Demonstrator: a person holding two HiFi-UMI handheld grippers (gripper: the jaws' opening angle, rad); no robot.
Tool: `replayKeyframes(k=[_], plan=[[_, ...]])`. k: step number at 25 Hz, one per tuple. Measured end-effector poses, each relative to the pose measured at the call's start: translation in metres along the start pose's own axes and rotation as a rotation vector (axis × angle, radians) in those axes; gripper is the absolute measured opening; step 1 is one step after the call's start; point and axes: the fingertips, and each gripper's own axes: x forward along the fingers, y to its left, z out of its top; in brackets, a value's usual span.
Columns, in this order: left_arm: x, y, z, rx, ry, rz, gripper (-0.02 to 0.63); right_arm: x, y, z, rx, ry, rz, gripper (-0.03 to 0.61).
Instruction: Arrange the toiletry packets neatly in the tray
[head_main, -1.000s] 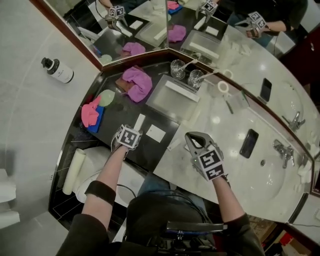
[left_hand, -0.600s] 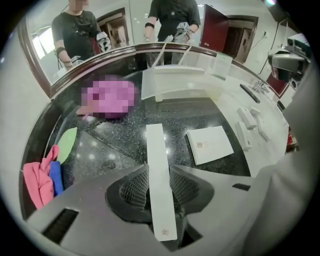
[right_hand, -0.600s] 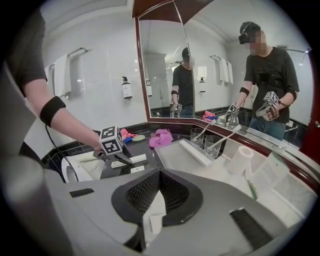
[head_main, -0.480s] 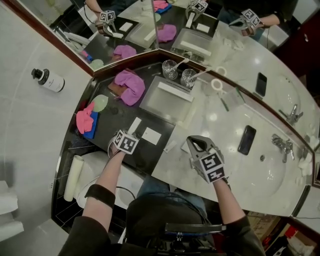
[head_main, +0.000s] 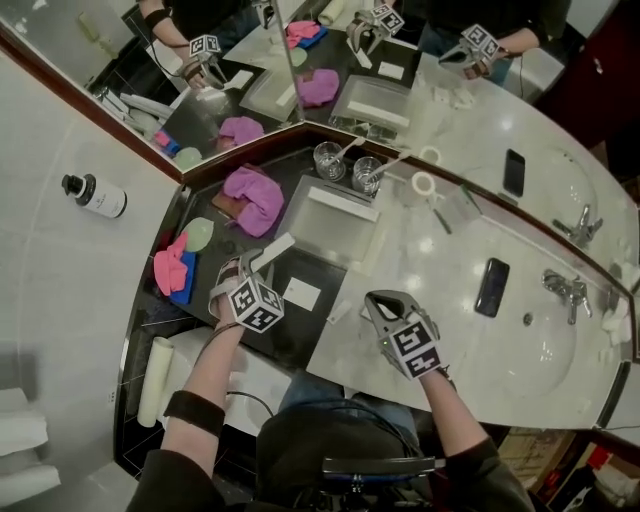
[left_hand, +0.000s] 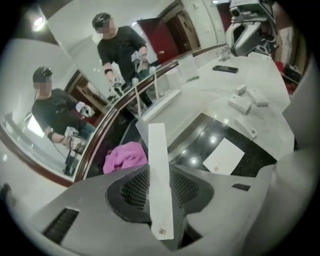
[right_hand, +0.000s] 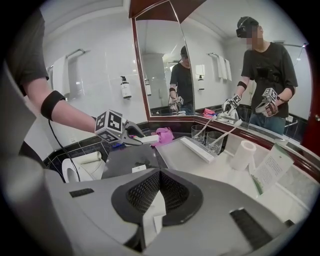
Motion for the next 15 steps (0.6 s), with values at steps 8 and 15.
replayKeyframes(k=[8,15], plan=[[0.020,0.009,0.103,0.332,-0.181,-0.048,0.123,0.004,-0.009,0.000,0.033,-0.010,-0.038,0.017],[0.051,-0.001,0.144,0.622,-0.247,-0.088,0.123,0.003,-0.020,-0.012,0.088,-0.012,-0.091,0.017]])
